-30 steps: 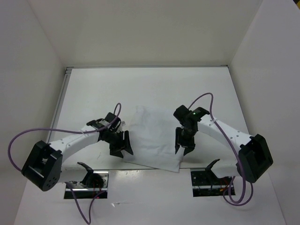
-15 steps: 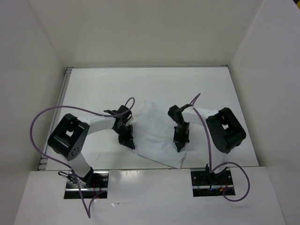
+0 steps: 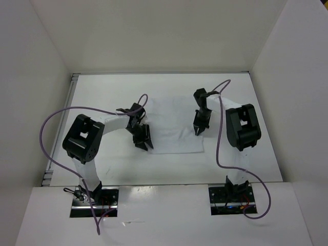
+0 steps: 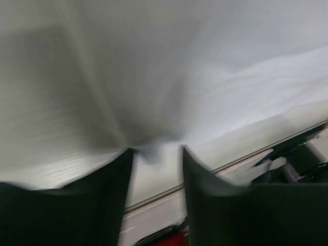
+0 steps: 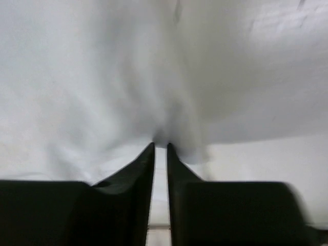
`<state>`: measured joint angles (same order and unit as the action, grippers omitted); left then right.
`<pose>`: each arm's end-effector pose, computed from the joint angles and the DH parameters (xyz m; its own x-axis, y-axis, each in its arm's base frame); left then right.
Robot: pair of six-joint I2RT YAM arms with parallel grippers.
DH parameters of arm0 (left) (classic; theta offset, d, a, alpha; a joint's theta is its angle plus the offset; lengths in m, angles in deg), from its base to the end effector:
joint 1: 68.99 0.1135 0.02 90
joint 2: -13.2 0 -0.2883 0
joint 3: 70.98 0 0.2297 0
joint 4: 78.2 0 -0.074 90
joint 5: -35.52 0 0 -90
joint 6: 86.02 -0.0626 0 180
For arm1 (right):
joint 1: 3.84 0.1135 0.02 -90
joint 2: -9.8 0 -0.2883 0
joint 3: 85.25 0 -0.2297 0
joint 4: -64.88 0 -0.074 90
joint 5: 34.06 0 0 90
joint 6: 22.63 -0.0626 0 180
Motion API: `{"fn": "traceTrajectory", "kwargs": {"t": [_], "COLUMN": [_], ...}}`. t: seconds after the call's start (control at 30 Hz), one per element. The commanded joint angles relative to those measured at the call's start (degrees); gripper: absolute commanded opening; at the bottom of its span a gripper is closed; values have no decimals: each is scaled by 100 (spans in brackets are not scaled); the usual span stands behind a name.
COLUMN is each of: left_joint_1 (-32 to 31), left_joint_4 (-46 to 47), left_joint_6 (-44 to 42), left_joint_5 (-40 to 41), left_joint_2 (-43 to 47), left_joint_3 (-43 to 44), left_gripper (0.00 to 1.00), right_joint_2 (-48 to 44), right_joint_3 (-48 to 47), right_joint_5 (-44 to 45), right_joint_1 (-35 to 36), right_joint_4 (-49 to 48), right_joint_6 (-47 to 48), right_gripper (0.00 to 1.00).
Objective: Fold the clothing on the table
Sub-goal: Fold the skirt
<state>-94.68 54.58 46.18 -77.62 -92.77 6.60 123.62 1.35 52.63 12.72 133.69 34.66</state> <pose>0.2904 -0.1670 0.1540 -0.9735 -0.2171 0.0716 -0.2258 0.8646 -0.4489 0.3378 0.1042 0.1606 -0.9606 0.2772 0.0199 0.2779 0.9590 0.0558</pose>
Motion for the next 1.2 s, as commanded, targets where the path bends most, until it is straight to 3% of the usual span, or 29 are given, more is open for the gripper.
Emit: {"fn": "traceTrajectory", "kwargs": {"t": [0.0,0.07,0.13,0.33,0.6,0.83,0.97,1.0,1.1,1.17], "left_joint_1": [266,267,267,267,214,214,214,214,214,214], "left_joint_4": [263,263,263,404,509,904,1133,1220,1282,1352], "left_joint_6": [-256,-256,-203,-36,131,184,184,184,184,184], "left_joint_5": [1057,1266,1346,1399,1997,1831,1655,1654,1602,1602], "left_joint_2": [355,717,1165,1334,1035,666,464,411,165,165], "left_joint_3": [111,111,33,-591,-768,-821,-882,-882,-882,-882], "left_gripper": [58,75,78,78,78,78,70,60,46,24], "right_joint_2": [-525,-1078,-1370,-1574,-1091,-905,-1020,-1115,-1458,-1792], "right_joint_3": [-374,-208,168,1145,1313,1488,1655,1656,1770,1823], "right_joint_5": [314,191,120,-99,-390,-749,-820,-890,-891,-891], "right_joint_1": [-56,-56,-56,-276,-337,-337,-337,-337,-337,-337], "right_joint_4": [-638,-638,-586,-788,-1131,-1298,-1298,-1245,-1070,-973], "right_joint_6": [291,344,344,291,344,397,397,397,283,222], "right_gripper": [23,34,40,42,42,42,42,42,42,42]}}
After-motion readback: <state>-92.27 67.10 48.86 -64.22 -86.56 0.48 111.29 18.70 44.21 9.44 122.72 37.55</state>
